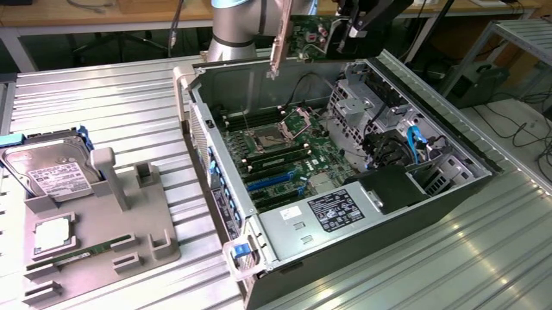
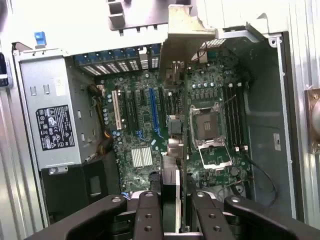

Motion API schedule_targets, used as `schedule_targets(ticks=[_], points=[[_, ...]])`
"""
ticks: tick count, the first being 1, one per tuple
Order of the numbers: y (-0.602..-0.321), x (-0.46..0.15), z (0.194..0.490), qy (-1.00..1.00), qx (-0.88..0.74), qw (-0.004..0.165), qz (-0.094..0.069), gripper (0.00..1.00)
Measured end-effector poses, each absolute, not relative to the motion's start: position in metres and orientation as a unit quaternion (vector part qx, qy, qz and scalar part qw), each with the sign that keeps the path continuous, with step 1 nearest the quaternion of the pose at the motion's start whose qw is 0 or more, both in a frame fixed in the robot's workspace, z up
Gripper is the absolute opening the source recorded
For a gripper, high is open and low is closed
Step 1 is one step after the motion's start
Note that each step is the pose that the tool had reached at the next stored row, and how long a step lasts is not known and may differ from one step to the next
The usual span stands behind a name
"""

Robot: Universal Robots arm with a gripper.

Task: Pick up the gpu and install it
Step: 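Insert the gpu into the slot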

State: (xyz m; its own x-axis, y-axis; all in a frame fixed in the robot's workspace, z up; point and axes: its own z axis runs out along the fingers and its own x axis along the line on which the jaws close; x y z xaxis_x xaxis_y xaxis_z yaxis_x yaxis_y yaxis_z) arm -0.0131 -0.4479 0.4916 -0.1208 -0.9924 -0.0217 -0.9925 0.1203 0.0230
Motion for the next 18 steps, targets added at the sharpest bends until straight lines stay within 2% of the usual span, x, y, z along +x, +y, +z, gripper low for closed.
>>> schedule_targets(ticks=[9, 18], points=[[-0.448, -0.013, 0.486, 0.694, -0.72, 0.0, 0.014, 0.27], [-0.448, -0.013, 0.464, 0.683, -0.73, 0.001, 0.014, 0.27]])
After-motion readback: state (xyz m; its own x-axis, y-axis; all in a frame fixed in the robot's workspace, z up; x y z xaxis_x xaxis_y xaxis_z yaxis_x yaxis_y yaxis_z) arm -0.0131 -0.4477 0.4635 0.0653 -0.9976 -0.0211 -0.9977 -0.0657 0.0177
